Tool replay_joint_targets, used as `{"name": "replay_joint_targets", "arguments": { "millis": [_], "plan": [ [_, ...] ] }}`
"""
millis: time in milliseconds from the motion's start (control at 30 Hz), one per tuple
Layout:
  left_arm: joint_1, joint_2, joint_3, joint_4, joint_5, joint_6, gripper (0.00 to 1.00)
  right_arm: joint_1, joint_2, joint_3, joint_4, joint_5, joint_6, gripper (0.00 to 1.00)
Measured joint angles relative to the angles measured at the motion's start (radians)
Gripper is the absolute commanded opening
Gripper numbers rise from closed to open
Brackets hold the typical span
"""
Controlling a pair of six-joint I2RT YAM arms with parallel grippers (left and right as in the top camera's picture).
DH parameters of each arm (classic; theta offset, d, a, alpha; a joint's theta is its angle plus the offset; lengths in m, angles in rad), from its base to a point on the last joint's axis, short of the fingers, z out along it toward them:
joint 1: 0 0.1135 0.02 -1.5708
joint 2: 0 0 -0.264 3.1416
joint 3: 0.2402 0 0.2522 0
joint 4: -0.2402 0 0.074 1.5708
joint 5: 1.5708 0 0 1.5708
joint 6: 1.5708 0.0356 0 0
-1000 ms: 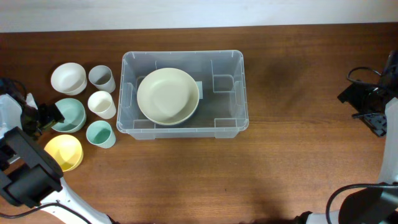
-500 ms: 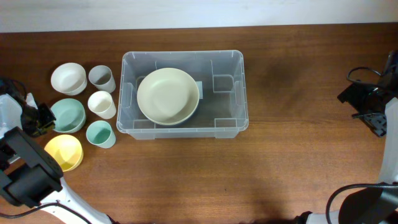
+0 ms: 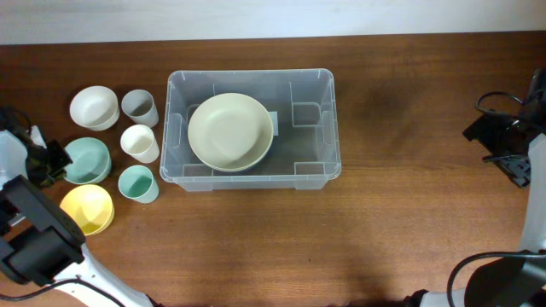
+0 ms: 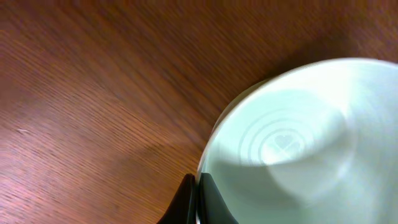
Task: Pack container
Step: 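Lift the mint green bowl and carry it into the container's right side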
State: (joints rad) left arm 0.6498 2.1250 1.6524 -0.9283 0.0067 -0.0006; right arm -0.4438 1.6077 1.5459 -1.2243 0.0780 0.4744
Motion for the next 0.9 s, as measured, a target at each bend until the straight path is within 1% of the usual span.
{"name": "replay_joint_targets", "arguments": {
  "millis": [133,233,400,567,667,767,833,900],
  "plan": [
    [0.027,0.0,0.014,0.0,-0.003,-0.003,0.01,0.0,0.0,0.0,0.0,0.0,0.001,0.99],
    [0.041,0.0,0.079,-0.029,-0.013,-0.018,0.01,0.0,0.0,0.0,0.0,0.0,0.0,0.99],
    [0.048,0.005,0.319,-0.141,-0.028,-0.089,0.01,0.0,0.0,0.0,0.0,0.0,0.0,0.99],
    [0.037,0.005,0.609,-0.304,-0.035,-0.155,0.01,0.0,0.0,0.0,-0.001,0.0,0.0,0.99],
    [0.009,0.005,0.772,-0.405,-0.026,-0.183,0.01,0.0,0.0,0.0,0.0,0.0,0.001,0.99],
    [-0.043,0.005,0.906,-0.486,0.019,-0.195,0.01,0.0,0.0,0.0,0.0,0.0,0.0,0.99],
    [-0.108,0.005,0.982,-0.529,0.073,-0.203,0.01,0.0,0.0,0.0,0.0,0.0,0.0,0.99],
    [-0.18,0.005,1.019,-0.539,0.12,-0.203,0.01,0.0,0.0,0.0,0.0,0.0,0.0,0.99]
  ]
}}
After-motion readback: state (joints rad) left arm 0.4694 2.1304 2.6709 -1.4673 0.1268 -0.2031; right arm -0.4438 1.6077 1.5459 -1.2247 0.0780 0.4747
